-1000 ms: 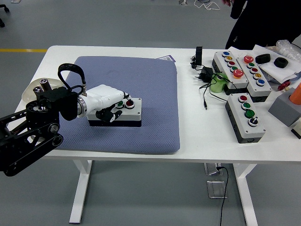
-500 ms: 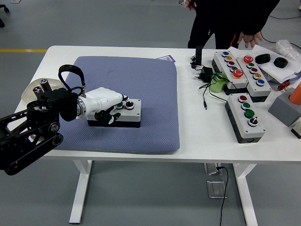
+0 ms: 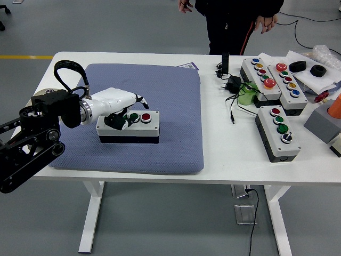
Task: Pick up the button,place it on the desk,press the button,press the button
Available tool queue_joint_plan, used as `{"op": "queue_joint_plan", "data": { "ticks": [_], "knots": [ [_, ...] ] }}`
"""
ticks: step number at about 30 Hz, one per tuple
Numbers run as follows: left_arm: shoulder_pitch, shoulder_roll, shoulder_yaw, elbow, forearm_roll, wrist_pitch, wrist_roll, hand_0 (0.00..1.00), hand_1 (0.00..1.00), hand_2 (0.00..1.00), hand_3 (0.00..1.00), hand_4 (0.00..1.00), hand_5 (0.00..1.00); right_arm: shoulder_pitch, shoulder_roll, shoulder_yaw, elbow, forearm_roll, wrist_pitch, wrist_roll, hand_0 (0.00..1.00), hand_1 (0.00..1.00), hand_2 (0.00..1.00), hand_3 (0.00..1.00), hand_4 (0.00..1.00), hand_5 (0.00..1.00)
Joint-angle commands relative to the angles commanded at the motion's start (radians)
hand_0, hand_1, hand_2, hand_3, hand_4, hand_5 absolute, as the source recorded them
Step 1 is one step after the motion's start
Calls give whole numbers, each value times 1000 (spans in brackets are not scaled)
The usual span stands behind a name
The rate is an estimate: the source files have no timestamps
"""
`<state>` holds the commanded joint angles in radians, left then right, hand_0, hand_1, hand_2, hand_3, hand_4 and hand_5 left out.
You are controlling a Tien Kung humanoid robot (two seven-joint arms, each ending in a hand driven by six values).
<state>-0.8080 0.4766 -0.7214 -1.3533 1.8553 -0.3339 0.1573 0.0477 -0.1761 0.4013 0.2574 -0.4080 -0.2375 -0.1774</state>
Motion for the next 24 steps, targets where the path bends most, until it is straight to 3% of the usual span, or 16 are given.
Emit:
{"op": "queue_joint_plan", "data": {
  "ticks": [6, 10, 24],
  "knots": [
    [11, 9, -24, 25, 11, -47, -5, 13, 12, 88, 748, 483, 2, -2, 1, 0, -1, 3, 1, 1, 791, 762, 769, 616, 238, 186],
    [17, 9, -27, 46, 18, -56, -5, 13, 12, 88, 748, 483, 2, -2, 2, -3, -3, 5, 1, 1, 791, 762, 769, 616, 238, 186],
    [31, 12, -37, 29, 12, -66, -12, 21, 18, 91, 738, 513, 2, 0, 3, -5, -3, 4, 2, 1, 791, 762, 769, 616, 238, 185]
  ]
}}
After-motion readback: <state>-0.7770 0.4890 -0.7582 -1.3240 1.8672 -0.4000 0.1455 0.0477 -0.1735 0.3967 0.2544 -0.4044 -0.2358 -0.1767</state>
